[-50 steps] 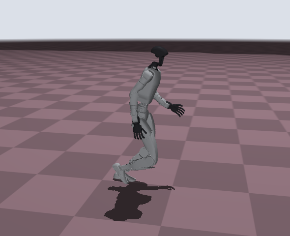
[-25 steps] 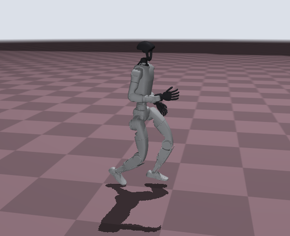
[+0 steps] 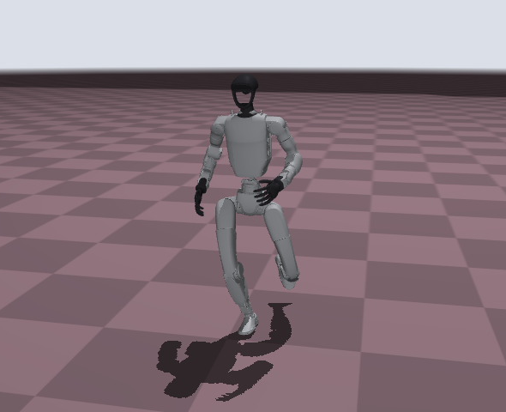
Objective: Run
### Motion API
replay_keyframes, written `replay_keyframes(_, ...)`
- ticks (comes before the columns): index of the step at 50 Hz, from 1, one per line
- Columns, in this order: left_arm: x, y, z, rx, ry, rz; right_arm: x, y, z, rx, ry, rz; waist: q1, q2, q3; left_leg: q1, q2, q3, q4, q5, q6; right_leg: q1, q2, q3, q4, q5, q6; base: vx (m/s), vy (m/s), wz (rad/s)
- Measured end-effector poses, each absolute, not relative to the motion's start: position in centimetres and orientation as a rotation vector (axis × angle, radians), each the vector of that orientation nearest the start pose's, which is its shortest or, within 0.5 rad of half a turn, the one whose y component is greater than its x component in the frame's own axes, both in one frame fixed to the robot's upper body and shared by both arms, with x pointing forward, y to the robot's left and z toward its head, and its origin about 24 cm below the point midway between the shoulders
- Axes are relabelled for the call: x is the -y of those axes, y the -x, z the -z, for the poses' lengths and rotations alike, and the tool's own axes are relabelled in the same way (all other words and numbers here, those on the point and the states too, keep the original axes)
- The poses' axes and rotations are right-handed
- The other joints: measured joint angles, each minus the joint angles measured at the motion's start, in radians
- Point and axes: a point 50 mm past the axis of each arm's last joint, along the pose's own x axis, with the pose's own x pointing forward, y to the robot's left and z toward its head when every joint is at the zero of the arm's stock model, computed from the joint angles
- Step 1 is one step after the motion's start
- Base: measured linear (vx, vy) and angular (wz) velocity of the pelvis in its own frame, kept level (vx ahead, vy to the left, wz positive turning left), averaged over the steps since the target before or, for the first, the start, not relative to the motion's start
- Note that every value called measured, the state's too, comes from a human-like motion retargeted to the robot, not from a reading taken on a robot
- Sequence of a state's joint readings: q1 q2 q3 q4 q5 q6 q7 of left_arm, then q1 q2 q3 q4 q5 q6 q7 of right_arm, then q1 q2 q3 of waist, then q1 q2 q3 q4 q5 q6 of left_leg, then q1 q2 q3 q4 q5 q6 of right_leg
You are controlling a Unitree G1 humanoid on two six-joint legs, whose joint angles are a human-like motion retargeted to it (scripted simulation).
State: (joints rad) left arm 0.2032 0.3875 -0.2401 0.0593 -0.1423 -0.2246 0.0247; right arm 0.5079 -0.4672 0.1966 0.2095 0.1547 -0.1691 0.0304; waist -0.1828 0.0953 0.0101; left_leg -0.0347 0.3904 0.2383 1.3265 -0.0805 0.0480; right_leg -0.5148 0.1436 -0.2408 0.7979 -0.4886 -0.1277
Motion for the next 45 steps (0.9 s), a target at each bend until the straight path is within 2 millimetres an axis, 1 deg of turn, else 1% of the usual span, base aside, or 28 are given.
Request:
replay_keyframes(2, -19.2, -19.1, 1.6, -0.199, -0.269, 0.144, 23.6, -12.1, 5.4, -0.501, 0.331, -0.09, 0.022, 0.015, 0.049, -0.085, 0.071, -0.049, 0.232, -0.186, 0.083, 0.017, 0.042, 0.014, 0.168, -0.162, -0.085, 1.16, -0.03, -2.89)
replay_keyframes(3, -19.8, -18.7, 2.8, -0.265, -0.302, 0.105, 23.7, -14.0, 4.6, -0.434, 0.377, -0.069, 0.037, 0.02, 0.083, -0.154, 0.086, -0.086, 0.342, -0.286, 0.112, 0.021, 0.059, 0.023, 0.26, -0.255, -0.122, 1.15, 0.03, -2.78)
replay_keyframes(5, -20.6, -17.2, 5.6, -0.409, -0.327, 0.024, 23.3, -17.6, 2.9, -0.296, 0.437, -0.022, 0.072, 0.016, 0.124, -0.335, 0.075, -0.126, 0.484, -0.448, 0.175, 0.054, 0.069, 0.073, 0.364, -0.383, -0.134, 1.17, 0.12, -2.52)
replay_keyframes(7, -21.1, -16.0, 7.2, -0.488, -0.312, -0.029, 21.8, -20.8, 0.8, -0.158, 0.403, 0.015, 0.124, -0.011, 0.103, -0.58, 0.011, -0.141, 0.481, -0.496, 0.196, 0.096, 0.066, 0.13, 0.304, -0.38, -0.124, 1.25, 0.12, -2.05)
replay_keyframes(8, -21.4, -15.1, 7.5, -0.508, -0.302, -0.035, 21.2, -21.5, -0.2, -0.104, 0.359, 0.019, 0.152, -0.039, 0.083, -0.668, -0.044, -0.127, 0.429, -0.499, 0.193, 0.14, 0.029, 0.14, 0.263, -0.369, -0.095, 1.37, 0.15, -1.69)
replay_keyframes(10, -22.2, -13.3, 7.3, -0.526, -0.282, -0.032, 19.8, -22.1, -2.0, -0.02, 0.257, -0.005, 0.214, -0.102, 0.056, -0.755, -0.17, -0.082, 0.234, -0.47, 0.161, 0.251, -0.039, 0.19, 0.157, -0.235, 0.003, 1.45, 0.19, -1.6)
replay_keyframes(13, -23.4, -10.4, 7.4, -0.582, -0.25, -0.041, 18.1, -21.8, -3.3, 0.034, 0.182, -0.098, 0.287, -0.169, 0.024, -0.736, -0.347, -0.051, -0.226, -0.361, 0.059, 0.389, -0.147, 0.21, 0.06, 0.143, 0.17, 1.48, 0.19, -1.64)
replay_keyframes(15, -24.1, -8.5, 7.8, -0.638, -0.239, -0.058, 17.2, -21.6, -3.4, 0.03, 0.178, -0.176, 0.289, -0.215, 0.007, -0.671, -0.467, -0.045, -0.524, -0.269, 0.007, 0.41, -0.239, 0.205, 0.128, 0.332, 0.231, 1.44, 0.17, -1.3)
replay_keyframes(17, -24.7, -7.6, 8.2, -0.686, -0.24, -0.085, 16.8, -21.1, -2.6, -0.012, 0.178, -0.226, 0.265, -0.256, 0.006, -0.586, -0.563, -0.059, -0.666, -0.237, 0.009, 0.392, -0.328, 0.208, 0.294, 0.383, 0.233, 1.42, 0.16, -1.15)
replay_keyframes(18, -24.8, -7.3, 8.4, -0.704, -0.244, -0.094, 16.8, -20.7, -1.9, -0.045, 0.177, -0.236, 0.249, -0.264, 0.001, -0.572, -0.587, -0.073, -0.636, -0.264, 0.029, 0.372, -0.36, 0.201, 0.395, 0.37, 0.214, 1.43, 0.15, -1.15)
replay_keyframes(19, -24.9, -7.4, 8.6, -0.713, -0.255, -0.105, 16.9, -20.2, -1.1, -0.085, 0.178, -0.238, 0.231, -0.272, 0.002, -0.549, -0.609, -0.084, -0.591, -0.318, 0.062, 0.342, -0.394, 0.201, 0.507, 0.333, 0.191, 1.44, 0.14, -1.21)
replay_keyframes(20, -25.1, -7.6, 8.7, -0.719, -0.271, -0.118, 17.0, -19.8, -0.2, -0.127, 0.181, -0.235, 0.21, -0.281, 0.007, -0.522, -0.629, -0.092, -0.537, -0.386, 0.101, 0.308, -0.429, 0.204, 0.626, 0.284, 0.167, 1.45, 0.13, -1.25)
replay_keyframes(21, -25.3, -8.4, 8.8, -0.711, -0.303, -0.132, 17.2, -19.2, 1.1, -0.188, 0.194, -0.213, 0.185, -0.289, 0.02, -0.49, -0.642, -0.092, -0.469, -0.479, 0.142, 0.257, -0.453, 0.215, 0.731, 0.213, 0.142, 1.45, 0.12, -1.29)
replay_keyframes(22, -25.4, -9.5, 8.9, -0.697, -0.335, -0.149, 17.4, -18.5, 2.5, -0.252, 0.209, -0.193, 0.16, -0.294, 0.036, -0.452, -0.649, -0.091, -0.413, -0.564, 0.173, 0.2, -0.465, 0.226, 0.821, 0.142, 0.117, 1.46, 0.11, -1.36)
replay_keyframes(23, -25.5, -11.3, 8.8, -0.67, -0.37, -0.17, 17.5, -17.9, 4.1, -0.322, 0.227, -0.174, 0.137, -0.289, 0.055, -0.399, -0.641, -0.092, -0.378, -0.634, 0.183, 0.129, -0.451, 0.239, 0.88, 0.07, 0.092, 1.47, 0.11, -1.53)
replay_keyframes(25, -24.7, -15.9, 7.9, -0.566, -0.385, -0.187, 18.1, -16.5, 6.8, -0.444, 0.248, -0.162, 0.103, -0.238, 0.09, -0.26, -0.6, -0.123, -0.393, -0.689, 0.158, -0.01, -0.374, 0.226, 0.87, -0.035, 0.045, 1.5, 0.08, -1.62)
replay_keyframes(27, -23.2, -19.3, 5.7, -0.418, -0.347, -0.143, 19.5, -14.0, 8.6, -0.564, 0.247, -0.165, 0.053, -0.183, 0.094, -0.117, -0.552, -0.156, -0.445, -0.597, 0.084, -0.096, -0.295, 0.182, 0.687, -0.09, 0.034, 1.54, 0.03, -1.16)
replay_keyframes(28, -22.3, -20.5, 4.3, -0.335, -0.326, -0.11, 20.2, -12.7, 9.1, -0.617, 0.242, -0.159, 0.028, -0.156, 0.091, -0.06, -0.522, -0.169, -0.459, -0.524, 0.038, -0.12, -0.248, 0.164, 0.558, -0.095, 0.043, 1.54, 0.01, -0.94)
replay_keyframes(30, -20.6, -22.0, 1.5, -0.184, -0.288, -0.019, 21.3, -10.4, 9.8, -0.707, 0.226, -0.139, 0.004, -0.09, 0.081, -0.001, -0.437, -0.186, -0.414, -0.348, -0.047, -0.125, -0.132, 0.136, 0.256, -0.072, 0.074, 1.52, 0.0, -0.97)
replay_keyframes(32, -19.1, -22.5, -0.6, -0.079, -0.268, 0.085, 22.3, -9.2, 9.9, -0.751, 0.216, -0.111, 0.019, -0.026, 0.072, -0.027, -0.341, -0.191, -0.237, -0.231, -0.079, -0.091, -0.036, 0.116, 0.059, -0.046, 0.079, 1.48, 0.02, -1.0)
replay_keyframes(33, -18.6, -22.6, -1.1, -0.051, -0.266, 0.123, 22.7, -8.9, 9.9, -0.762, 0.221, -0.102, 0.028, -0.016, 0.069, -0.05, -0.312, -0.182, -0.127, -0.208, -0.069, -0.081, -0.023, 0.115, 0.069, -0.065, 0.063, 1.5, 0.05, -0.87)
replay_keyframes(35, -18.0, -21.9, -1.0, -0.057, -0.268, 0.167, 23.3, -8.6, 9.9, -0.772, 0.252, -0.096, 0.06, -0.005, 0.068, -0.123, -0.246, -0.155, 0.098, -0.237, -0.017, -0.039, -0.013, 0.115, 0.16, -0.139, 0.007, 1.52, 0.05, -0.72)
replay_keyframes(37, -18.4, -20.8, 0.1, -0.13, -0.281, 0.188, 24.3, -10.6, 9.3, -0.732, 0.311, -0.074, 0.107, 0.001, 0.095, -0.265, -0.178, -0.151, 0.279, -0.36, 0.054, 0.046, -0.01, 0.112, 0.23, -0.238, -0.036, 1.53, 0.02, -0.42)
replay_keyframes(38, -18.7, -20.1, 0.9, -0.183, -0.278, 0.186, 24.3, -12.0, 8.9, -0.692, 0.326, -0.064, 0.133, 0.0, 0.103, -0.348, -0.164, -0.149, 0.31, -0.419, 0.084, 0.099, -0.015, 0.113, 0.232, -0.267, -0.041, 1.55, 0.02, -0.42)
replay_keyframes(39, -19.2, -19.2, 1.8, -0.24, -0.271, 0.182, 24.1, -13.2, 8.3, -0.646, 0.319, -0.058, 0.161, -0.008, 0.103, -0.42, -0.168, -0.142, 0.287, -0.455, 0.101, 0.159, -0.03, 0.11, 0.213, -0.266, -0.032, 1.57, 0.04, -0.51)
replay_keyframes(40, -19.8, -18.1, 2.6, -0.298, -0.262, 0.177, 23.7, -14.4, 7.6, -0.596, 0.301, -0.055, 0.189, -0.02, 0.099, -0.486, -0.182, -0.131, 0.236, -0.481, 0.112, 0.223, -0.048, 0.104, 0.185, -0.25, -0.018, 1.59, 0.08, -0.56)
replay_keyframes(42, -20.8, -15.2, 4.3, -0.411, -0.233, 0.156, 22.7, -15.4, 6.2, -0.51, 0.243, -0.076, 0.231, -0.062, 0.085, -0.533, -0.274, -0.096, -0.013, -0.487, 0.095, 0.331, -0.082, 0.147, 0.161, -0.132, 0.061, 1.59, 0.12, -0.48)
replay_keyframes(45, -22.3, -11.5, 5.9, -0.546, -0.204, 0.101, 21.4, -16.4, 3.9, -0.392, 0.203, -0.153, 0.241, -0.147, 0.058, -0.504, -0.488, -0.096, -0.503, -0.395, 0.029, 0.389, -0.213, 0.173, 0.275, 0.056, 0.163, 1.53, 0.11, -0.14)
